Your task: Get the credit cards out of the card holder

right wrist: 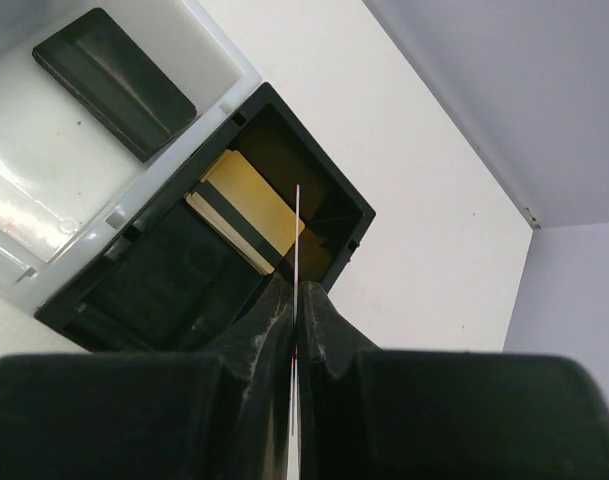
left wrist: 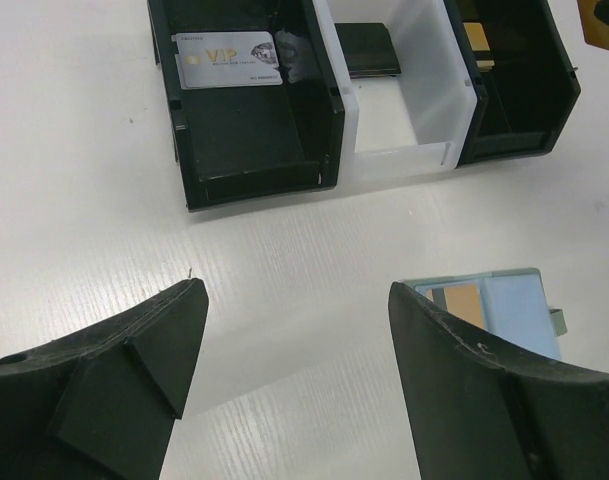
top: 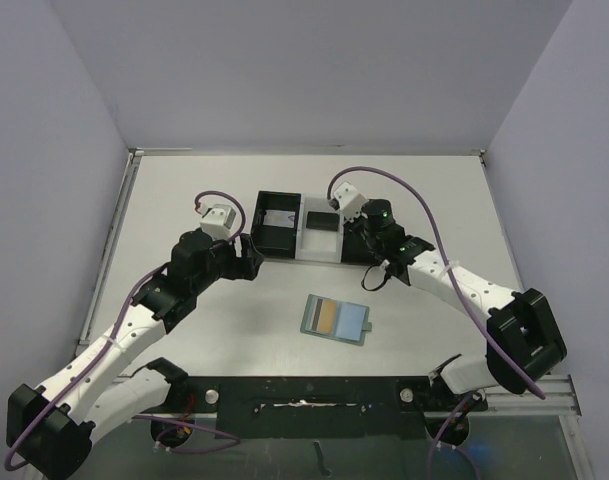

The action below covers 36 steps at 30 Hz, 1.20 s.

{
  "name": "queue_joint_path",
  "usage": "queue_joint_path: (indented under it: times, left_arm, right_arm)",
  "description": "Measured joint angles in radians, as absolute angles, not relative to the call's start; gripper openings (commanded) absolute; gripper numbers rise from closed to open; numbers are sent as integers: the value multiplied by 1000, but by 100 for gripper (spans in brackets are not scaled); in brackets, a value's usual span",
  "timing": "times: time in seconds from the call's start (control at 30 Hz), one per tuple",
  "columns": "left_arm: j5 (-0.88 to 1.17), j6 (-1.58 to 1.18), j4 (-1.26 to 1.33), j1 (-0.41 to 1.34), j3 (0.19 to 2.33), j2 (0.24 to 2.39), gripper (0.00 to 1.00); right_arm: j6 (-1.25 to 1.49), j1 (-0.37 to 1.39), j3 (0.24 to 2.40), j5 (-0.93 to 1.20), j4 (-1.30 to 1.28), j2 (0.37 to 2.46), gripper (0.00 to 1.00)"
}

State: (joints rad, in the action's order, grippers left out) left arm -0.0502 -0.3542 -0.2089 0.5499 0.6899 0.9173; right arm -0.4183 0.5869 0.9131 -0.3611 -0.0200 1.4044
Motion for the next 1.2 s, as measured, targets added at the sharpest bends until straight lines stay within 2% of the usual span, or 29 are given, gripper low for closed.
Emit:
queue_joint_path:
  times: [0.23, 0.93, 1.2]
  left_arm:
    - [-25, -352, -206, 554, 683, 915, 72]
    - [-17, -332, -206, 562, 676, 906, 73]
    - [-15, -329, -206, 562, 676, 905, 73]
  right_arm:
    - [-446, 535, 913, -268, 31, 1433, 0]
    - [-619, 445, 1023, -216, 124, 1741, 0]
    - [-693, 438, 1048, -216, 157, 1841, 6]
